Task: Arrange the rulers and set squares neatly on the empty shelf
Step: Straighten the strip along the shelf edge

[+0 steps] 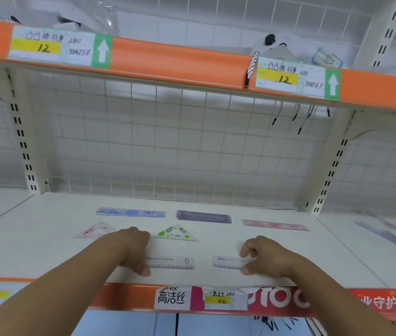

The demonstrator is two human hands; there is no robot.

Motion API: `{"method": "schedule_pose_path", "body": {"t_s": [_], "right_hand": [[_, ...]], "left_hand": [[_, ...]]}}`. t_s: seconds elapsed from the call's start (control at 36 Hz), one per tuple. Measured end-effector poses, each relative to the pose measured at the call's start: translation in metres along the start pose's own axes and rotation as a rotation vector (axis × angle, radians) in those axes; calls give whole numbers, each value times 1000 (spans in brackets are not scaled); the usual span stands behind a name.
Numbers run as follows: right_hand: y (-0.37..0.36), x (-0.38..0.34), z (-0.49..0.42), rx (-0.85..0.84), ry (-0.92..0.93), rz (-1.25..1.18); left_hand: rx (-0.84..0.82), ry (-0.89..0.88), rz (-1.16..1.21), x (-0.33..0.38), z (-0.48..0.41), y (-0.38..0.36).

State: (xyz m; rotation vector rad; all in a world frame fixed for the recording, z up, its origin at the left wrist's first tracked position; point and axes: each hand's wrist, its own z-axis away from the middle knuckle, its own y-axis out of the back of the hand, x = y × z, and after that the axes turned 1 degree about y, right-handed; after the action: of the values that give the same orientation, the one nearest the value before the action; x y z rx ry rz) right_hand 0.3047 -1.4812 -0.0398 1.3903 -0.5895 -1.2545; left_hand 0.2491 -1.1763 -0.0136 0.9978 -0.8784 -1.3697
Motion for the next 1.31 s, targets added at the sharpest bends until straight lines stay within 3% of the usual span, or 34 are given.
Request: {"method": "schedule_pose_path", "body": {"t_s": [0.58,1.11,1.31], "right_hand": [[-8,-9,-17,10,161,73],[1,-18,-39,-45,119,-19],[7,-30,-67,198,192,13]], "left_hand": [[-19,13,-68,9,-1,5],[-40,-6,-86,17,-3,8],[-54,-5,-91,18,-5,9]]}}
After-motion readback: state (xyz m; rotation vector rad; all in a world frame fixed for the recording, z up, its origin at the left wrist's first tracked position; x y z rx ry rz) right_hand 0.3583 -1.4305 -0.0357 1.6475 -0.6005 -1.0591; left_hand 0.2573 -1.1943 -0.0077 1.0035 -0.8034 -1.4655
